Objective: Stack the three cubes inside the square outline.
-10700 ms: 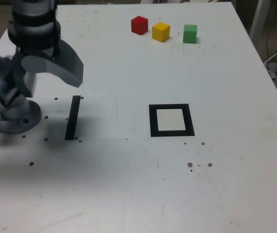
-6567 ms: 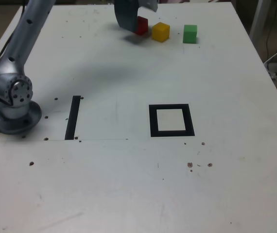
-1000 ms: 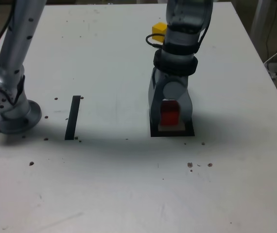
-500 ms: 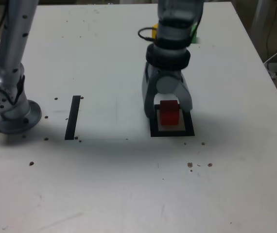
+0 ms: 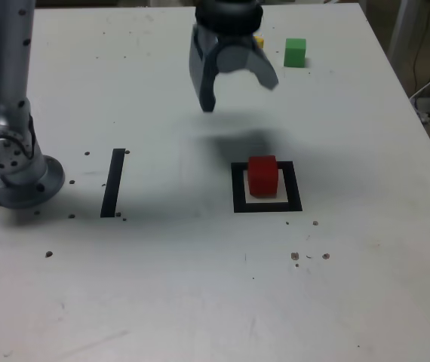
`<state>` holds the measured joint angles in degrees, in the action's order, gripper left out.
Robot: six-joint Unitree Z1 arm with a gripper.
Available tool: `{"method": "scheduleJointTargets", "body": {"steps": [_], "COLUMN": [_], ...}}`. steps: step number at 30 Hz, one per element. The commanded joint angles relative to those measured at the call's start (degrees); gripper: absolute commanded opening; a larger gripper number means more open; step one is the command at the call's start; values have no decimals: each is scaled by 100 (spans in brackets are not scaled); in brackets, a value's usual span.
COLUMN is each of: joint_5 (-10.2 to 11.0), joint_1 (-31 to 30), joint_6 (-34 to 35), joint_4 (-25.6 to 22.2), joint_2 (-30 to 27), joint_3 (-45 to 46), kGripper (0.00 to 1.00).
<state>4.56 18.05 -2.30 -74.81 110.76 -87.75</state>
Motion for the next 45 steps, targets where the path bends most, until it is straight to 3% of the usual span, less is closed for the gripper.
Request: {"method": "scheduleJointTargets", "body": {"steps": [1,19,30,45], "joint_5": [23,23,-181,-536], "joint_1": [241,1903,2640,2918], "joint_6": [-97,-439,-702,-718], "joint_4": [-140,-1330,-1811,-1887], "joint_2": [124,1669,2934,3567], "joint_3": [-243,-3026,-4988,-5677], "kGripper": [100,99,99,98]}}
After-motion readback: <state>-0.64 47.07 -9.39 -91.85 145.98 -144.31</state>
